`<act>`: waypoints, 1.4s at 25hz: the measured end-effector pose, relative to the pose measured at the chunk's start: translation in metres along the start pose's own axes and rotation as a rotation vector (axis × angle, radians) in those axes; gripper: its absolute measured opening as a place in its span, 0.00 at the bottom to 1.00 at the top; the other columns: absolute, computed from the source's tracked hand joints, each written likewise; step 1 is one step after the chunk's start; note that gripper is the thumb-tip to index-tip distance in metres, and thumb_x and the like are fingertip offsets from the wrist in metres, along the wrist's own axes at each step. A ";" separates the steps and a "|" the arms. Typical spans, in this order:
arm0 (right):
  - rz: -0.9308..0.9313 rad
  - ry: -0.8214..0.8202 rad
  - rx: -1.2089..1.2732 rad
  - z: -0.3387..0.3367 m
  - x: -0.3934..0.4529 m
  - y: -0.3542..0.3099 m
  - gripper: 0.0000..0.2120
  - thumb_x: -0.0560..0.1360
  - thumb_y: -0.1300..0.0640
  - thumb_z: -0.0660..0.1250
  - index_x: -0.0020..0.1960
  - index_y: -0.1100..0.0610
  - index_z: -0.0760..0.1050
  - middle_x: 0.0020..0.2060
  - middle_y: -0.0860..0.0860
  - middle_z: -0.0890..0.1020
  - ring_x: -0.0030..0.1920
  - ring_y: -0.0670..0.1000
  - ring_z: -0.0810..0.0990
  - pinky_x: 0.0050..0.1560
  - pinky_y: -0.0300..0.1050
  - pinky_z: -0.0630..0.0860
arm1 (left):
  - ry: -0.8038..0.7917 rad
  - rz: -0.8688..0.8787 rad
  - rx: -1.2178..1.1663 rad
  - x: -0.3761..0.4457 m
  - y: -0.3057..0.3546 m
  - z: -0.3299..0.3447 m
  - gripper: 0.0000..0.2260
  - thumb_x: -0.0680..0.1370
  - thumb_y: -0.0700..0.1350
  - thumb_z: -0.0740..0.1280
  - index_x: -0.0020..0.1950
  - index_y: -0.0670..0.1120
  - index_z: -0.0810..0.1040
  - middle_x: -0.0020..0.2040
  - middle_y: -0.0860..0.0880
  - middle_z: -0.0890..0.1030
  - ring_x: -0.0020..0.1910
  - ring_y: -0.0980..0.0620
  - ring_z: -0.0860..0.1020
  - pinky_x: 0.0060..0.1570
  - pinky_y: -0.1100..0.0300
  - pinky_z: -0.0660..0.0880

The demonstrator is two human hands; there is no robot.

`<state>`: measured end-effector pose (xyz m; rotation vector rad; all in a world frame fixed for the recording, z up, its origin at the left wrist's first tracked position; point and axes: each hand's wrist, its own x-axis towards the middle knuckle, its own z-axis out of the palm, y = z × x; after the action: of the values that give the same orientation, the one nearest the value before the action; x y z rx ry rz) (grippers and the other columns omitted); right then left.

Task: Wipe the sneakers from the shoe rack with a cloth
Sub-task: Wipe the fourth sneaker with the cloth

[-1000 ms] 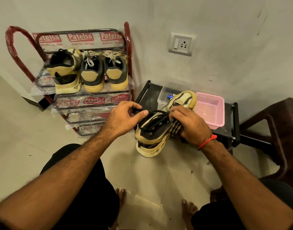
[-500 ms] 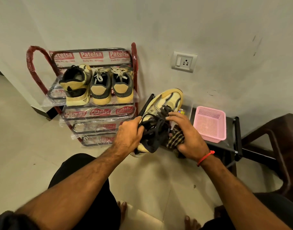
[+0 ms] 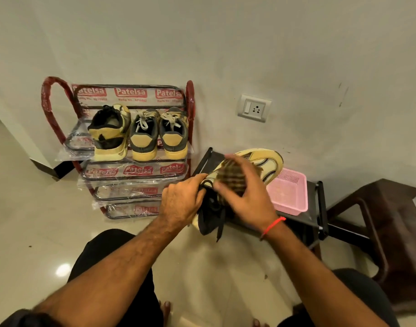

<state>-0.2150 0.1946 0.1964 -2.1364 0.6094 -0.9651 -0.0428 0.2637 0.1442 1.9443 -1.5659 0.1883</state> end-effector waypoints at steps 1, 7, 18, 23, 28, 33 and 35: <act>-0.164 -0.148 -0.271 0.007 -0.009 0.007 0.31 0.73 0.60 0.74 0.73 0.54 0.67 0.69 0.50 0.72 0.73 0.47 0.68 0.72 0.49 0.69 | 0.032 0.030 -0.035 0.000 0.000 0.000 0.19 0.80 0.55 0.60 0.68 0.51 0.76 0.53 0.47 0.86 0.46 0.42 0.85 0.45 0.45 0.82; -0.118 -0.069 -0.452 -0.029 -0.018 0.051 0.29 0.74 0.54 0.67 0.73 0.52 0.67 0.74 0.50 0.69 0.78 0.52 0.59 0.76 0.61 0.59 | 0.116 0.134 -0.111 0.002 0.009 0.002 0.19 0.78 0.53 0.59 0.63 0.47 0.81 0.49 0.47 0.87 0.41 0.46 0.85 0.38 0.48 0.83; -0.340 -0.088 -0.518 -0.015 -0.026 0.038 0.28 0.74 0.64 0.73 0.72 0.60 0.69 0.75 0.55 0.67 0.77 0.52 0.63 0.75 0.52 0.65 | 0.170 0.186 -0.246 0.002 0.011 0.006 0.19 0.77 0.48 0.61 0.62 0.41 0.82 0.47 0.44 0.86 0.39 0.46 0.85 0.40 0.52 0.84; 0.214 0.432 -0.384 -0.047 -0.008 0.043 0.32 0.70 0.74 0.67 0.71 0.55 0.70 0.67 0.52 0.77 0.63 0.48 0.77 0.65 0.47 0.76 | 0.181 0.213 -0.239 0.004 0.014 0.007 0.19 0.77 0.47 0.62 0.62 0.40 0.82 0.48 0.43 0.87 0.41 0.45 0.86 0.40 0.51 0.84; -0.206 0.010 -0.281 0.011 -0.040 0.011 0.23 0.75 0.65 0.71 0.69 0.62 0.71 0.69 0.56 0.74 0.73 0.49 0.70 0.75 0.49 0.65 | 0.114 0.277 -0.242 0.003 0.010 0.011 0.15 0.76 0.46 0.65 0.60 0.41 0.82 0.46 0.44 0.86 0.40 0.45 0.85 0.39 0.49 0.84; -0.056 0.203 -0.574 -0.057 -0.016 0.060 0.31 0.65 0.76 0.72 0.65 0.59 0.75 0.65 0.55 0.77 0.67 0.54 0.75 0.72 0.44 0.67 | 0.107 0.308 -0.241 -0.003 0.016 0.008 0.19 0.77 0.48 0.60 0.60 0.40 0.83 0.47 0.44 0.87 0.41 0.47 0.86 0.41 0.54 0.84; 0.113 0.348 -0.544 -0.081 -0.008 0.063 0.28 0.65 0.76 0.69 0.62 0.59 0.77 0.59 0.53 0.80 0.60 0.48 0.77 0.65 0.51 0.74 | 0.107 0.292 -0.228 -0.003 0.017 0.009 0.20 0.77 0.49 0.60 0.60 0.41 0.83 0.47 0.44 0.87 0.41 0.47 0.86 0.39 0.53 0.84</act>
<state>-0.2913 0.1265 0.1841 -2.3712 1.2714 -1.2222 -0.0613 0.2592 0.1417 1.5041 -1.7137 0.2206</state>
